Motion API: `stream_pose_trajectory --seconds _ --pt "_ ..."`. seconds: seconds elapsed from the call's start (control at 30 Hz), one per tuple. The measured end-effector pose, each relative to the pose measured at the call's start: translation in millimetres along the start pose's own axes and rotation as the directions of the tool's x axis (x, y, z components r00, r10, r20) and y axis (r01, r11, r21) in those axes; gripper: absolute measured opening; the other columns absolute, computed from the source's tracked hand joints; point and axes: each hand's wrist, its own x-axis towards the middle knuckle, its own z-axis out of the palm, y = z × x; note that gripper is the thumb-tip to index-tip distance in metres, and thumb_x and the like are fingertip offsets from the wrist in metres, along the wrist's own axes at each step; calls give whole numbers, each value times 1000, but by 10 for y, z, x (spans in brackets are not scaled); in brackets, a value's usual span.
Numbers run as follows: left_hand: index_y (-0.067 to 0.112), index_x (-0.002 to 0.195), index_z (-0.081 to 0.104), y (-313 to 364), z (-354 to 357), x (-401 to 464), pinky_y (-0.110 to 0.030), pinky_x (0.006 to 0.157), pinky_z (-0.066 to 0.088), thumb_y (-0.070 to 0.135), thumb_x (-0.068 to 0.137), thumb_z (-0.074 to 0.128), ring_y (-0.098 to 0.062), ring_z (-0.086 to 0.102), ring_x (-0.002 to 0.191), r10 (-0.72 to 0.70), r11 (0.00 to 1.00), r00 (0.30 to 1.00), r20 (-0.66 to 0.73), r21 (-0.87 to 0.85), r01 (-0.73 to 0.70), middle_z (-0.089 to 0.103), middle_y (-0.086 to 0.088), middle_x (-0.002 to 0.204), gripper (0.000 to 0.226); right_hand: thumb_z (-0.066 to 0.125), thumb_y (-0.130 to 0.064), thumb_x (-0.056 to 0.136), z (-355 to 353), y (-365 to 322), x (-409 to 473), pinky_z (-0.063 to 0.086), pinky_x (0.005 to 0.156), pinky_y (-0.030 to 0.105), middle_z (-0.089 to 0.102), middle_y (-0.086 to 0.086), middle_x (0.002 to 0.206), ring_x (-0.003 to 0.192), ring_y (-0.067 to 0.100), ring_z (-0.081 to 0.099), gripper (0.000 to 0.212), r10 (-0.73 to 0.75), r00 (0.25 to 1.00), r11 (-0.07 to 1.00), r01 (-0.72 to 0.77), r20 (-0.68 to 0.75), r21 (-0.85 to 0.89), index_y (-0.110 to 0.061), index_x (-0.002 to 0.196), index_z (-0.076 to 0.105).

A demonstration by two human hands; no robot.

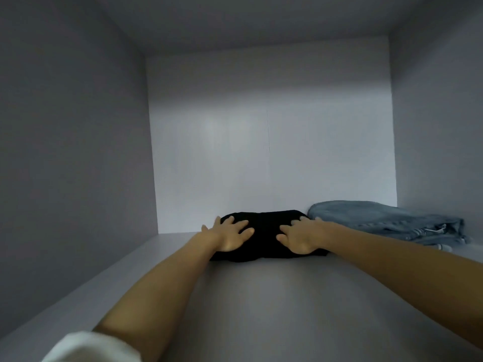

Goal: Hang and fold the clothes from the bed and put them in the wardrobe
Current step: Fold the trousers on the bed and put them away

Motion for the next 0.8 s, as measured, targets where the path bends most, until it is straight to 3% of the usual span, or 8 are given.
stream_pose_trajectory --seconds 0.07,0.17,0.33,0.43,0.53,0.7,0.8 --pt "36 150 10 -12 -116 -159 -57 114 1 58 96 28 -29 -7 146 29 996 998 -58 89 -24 2 1 160 61 18 -47 101 -60 31 -78 15 115 52 13 8 157 144 31 12 56 -11 997 1000 11 -80 -4 -23 151 8" --pt "32 149 19 -49 -377 -447 -56 114 10 49 96 40 -29 8 145 71 989 983 -167 142 -48 17 -1 157 59 26 -44 100 -182 55 -349 30 108 45 35 8 148 134 28 33 52 -24 968 994 50 -250 100 -21 147 25" --pt "22 137 45 -45 -556 -1043 -41 102 38 36 97 44 -25 44 127 46 999 891 -452 22 -40 43 -3 143 43 33 -32 100 -241 -119 -931 41 98 36 55 1 130 116 23 50 36 12 862 892 220 -507 395 -23 131 49" --pt "21 131 52 27 -512 -1553 -37 96 41 34 97 45 -24 50 120 13 999 832 -555 -37 -40 47 -2 138 37 37 -30 98 -208 -313 -1294 46 93 36 64 -3 110 102 20 57 30 -19 806 793 372 -591 482 -25 116 60" --pt "22 128 54 76 -346 -2142 -38 97 39 33 97 46 -25 52 116 -57 997 749 -660 -82 3 50 -2 135 34 39 -28 96 -88 -506 -1608 47 90 36 66 -6 106 99 19 59 28 32 686 727 483 -727 488 -28 109 64" --pt "19 123 59 101 243 -3159 -36 94 41 26 92 54 -27 54 113 -218 964 625 -749 -267 16 57 -4 126 32 47 -10 95 368 -1007 -2247 43 79 13 68 -1 102 91 12 61 24 119 548 292 778 -828 557 -16 107 66" --pt "20 122 60 127 799 -3945 -35 95 41 25 91 56 -26 57 106 -364 921 614 -701 -370 123 58 -1 124 32 46 -8 95 838 -1296 -2774 42 78 5 65 -9 100 93 4 60 24 -12 604 58 796 -797 602 -24 103 62"
